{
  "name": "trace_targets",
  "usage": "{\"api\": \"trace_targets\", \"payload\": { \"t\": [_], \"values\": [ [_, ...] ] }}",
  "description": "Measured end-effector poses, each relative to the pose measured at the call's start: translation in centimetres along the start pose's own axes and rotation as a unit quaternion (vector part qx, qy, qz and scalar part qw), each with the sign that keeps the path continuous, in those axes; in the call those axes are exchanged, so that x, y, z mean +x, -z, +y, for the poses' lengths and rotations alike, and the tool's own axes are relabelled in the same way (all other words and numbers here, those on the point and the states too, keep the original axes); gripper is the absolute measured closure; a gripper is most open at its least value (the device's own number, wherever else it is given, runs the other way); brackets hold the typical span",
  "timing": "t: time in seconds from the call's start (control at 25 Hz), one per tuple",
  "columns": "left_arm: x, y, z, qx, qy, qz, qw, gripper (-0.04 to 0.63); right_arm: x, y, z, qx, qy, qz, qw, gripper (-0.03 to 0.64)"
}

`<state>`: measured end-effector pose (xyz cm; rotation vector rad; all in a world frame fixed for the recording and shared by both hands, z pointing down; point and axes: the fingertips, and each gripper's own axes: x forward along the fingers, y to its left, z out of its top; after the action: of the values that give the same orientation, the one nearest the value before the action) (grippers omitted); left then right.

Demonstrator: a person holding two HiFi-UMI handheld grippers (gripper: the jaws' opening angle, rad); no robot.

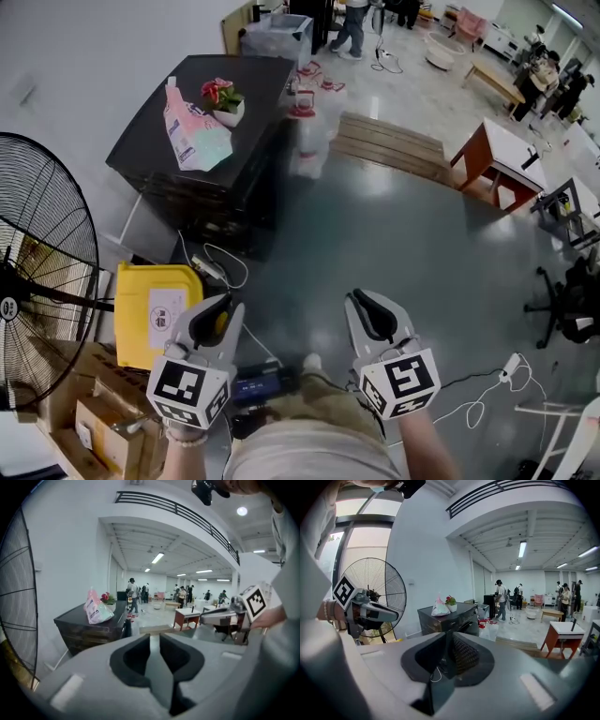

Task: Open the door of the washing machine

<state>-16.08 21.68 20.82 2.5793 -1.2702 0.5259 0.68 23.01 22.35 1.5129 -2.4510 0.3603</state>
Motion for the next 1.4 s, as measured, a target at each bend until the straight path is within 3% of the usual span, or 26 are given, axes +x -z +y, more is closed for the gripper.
{"api": "trace_targets", "payload": {
  "t": [0.16, 0.84, 1.4],
  "values": [
    [0.0, -0.1, -0.3, -0.002, -0.007, -0.003, 1.0000, 0.506, -0.2, -0.3, -0.7, 0.015, 0.009, -0.016, 1.000, 0.493],
    [0.2, 0.0, -2.9, -0.012, -0.044, -0.017, 0.9988, 0.503, -1.7, 1.1, -2.7, -0.006, -0.021, -0.016, 1.000, 0.492],
    [4.6, -1.0, -1.5, 0.008, -0.017, -0.019, 0.9996, 0.500, 0.7, 1.5, -4.5, 0.003, -0.003, -0.011, 1.000, 0.492]
  ]
}}
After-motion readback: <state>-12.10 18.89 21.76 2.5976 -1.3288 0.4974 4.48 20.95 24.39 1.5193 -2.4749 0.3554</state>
